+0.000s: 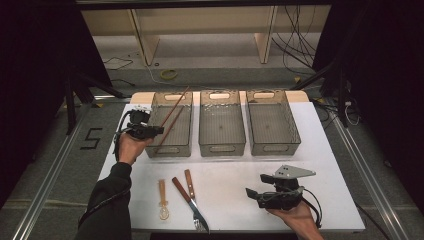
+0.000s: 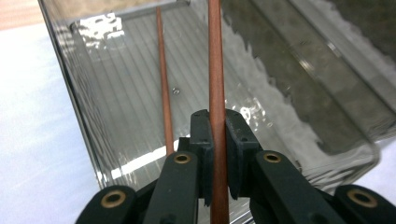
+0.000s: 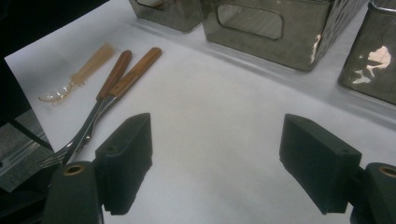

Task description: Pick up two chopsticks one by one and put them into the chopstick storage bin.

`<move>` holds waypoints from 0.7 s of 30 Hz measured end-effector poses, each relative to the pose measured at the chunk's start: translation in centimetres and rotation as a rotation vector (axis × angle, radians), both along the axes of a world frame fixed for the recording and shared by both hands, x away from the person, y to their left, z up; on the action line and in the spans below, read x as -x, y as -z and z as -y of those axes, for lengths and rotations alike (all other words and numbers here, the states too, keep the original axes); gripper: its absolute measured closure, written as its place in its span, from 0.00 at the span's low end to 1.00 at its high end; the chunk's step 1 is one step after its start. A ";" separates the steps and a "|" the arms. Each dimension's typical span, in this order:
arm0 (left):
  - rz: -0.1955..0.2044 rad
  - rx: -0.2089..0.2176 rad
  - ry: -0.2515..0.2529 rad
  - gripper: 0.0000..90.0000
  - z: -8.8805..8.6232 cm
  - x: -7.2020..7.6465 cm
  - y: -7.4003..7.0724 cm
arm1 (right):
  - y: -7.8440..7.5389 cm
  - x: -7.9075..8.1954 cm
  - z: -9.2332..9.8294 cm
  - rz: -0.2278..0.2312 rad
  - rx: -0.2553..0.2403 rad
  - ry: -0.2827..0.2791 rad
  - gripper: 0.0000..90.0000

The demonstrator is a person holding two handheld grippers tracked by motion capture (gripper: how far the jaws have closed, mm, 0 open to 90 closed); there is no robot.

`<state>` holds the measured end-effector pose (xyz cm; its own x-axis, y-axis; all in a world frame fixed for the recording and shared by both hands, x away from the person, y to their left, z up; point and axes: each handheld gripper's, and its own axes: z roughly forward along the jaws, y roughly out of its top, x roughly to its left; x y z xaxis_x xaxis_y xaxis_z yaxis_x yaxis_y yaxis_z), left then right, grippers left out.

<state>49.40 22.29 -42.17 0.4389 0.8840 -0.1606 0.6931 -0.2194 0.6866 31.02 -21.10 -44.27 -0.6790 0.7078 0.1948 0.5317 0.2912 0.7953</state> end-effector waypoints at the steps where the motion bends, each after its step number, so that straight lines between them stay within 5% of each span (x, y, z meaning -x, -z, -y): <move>1: -0.006 -0.003 -0.002 0.92 0.0 -0.1 0.1 | 0.0 0.0 0.0 -0.002 0.002 -0.001 0.29; 8: -0.014 -0.016 -0.022 0.91 0.2 -0.2 0.7 | 0.1 0.0 -0.1 -0.005 0.008 -0.010 0.30; 14: 0.010 0.005 -0.036 0.67 0.3 0.2 0.2 | 0.0 0.1 0.0 -0.005 0.003 -0.007 0.30; 21: 0.052 0.062 -0.034 0.46 0.6 2.3 -1.3 | -0.1 0.1 0.0 -0.001 0.002 -0.005 0.30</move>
